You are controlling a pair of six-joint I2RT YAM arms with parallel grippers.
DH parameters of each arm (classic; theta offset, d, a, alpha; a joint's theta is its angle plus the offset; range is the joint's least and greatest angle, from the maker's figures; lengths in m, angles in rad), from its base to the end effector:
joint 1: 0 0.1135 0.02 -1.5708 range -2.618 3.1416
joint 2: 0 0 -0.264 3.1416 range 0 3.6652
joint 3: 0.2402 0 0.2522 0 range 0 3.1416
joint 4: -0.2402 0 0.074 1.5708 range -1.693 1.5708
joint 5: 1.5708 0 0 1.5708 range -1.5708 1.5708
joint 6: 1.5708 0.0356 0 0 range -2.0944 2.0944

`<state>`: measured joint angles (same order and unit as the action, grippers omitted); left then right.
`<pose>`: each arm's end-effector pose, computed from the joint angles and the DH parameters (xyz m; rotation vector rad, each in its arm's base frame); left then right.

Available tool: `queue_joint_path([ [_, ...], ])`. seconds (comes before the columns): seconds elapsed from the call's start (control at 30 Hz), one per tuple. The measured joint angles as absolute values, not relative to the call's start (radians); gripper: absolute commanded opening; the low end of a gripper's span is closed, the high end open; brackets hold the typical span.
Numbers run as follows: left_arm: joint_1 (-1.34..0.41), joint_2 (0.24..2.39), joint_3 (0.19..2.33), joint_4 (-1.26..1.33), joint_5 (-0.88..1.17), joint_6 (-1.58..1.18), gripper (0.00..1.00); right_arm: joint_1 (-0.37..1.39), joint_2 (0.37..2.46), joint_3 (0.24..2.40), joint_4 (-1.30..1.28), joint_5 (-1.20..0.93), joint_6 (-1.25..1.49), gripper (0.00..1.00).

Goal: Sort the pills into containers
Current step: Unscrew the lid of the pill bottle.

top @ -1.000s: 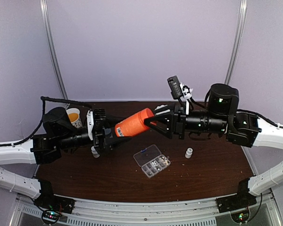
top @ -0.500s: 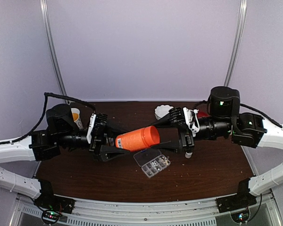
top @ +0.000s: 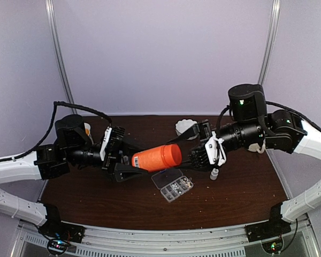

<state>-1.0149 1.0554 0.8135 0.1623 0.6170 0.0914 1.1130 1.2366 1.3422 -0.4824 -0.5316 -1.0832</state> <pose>0.1117 -0.2188 0.3346 1.3252 1.1894 -1.1902 0.1023 0.2484 0.4099 -1.8494 0.5513 0.5358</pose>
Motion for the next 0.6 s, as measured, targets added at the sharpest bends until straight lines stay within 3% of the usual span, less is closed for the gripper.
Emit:
queue_joint_path([
  [0.03,-1.015,1.056,0.813,0.154,0.616,0.091,0.0,1.113,1.237,1.341,-0.488,-0.528,-1.108,0.52],
  [0.13,-1.015,1.058,0.813,0.14,0.605,0.099,0.0,1.112,1.23,1.32,-0.479,-0.517,-1.143,0.61],
  [0.27,-1.026,1.056,0.813,0.138,0.577,0.122,0.0,1.085,1.223,1.291,-0.444,-0.53,-1.092,0.98],
  [0.6,-1.04,0.986,0.791,0.141,0.395,0.213,0.0,1.044,1.029,1.058,-0.238,-0.63,-0.711,1.0],
])
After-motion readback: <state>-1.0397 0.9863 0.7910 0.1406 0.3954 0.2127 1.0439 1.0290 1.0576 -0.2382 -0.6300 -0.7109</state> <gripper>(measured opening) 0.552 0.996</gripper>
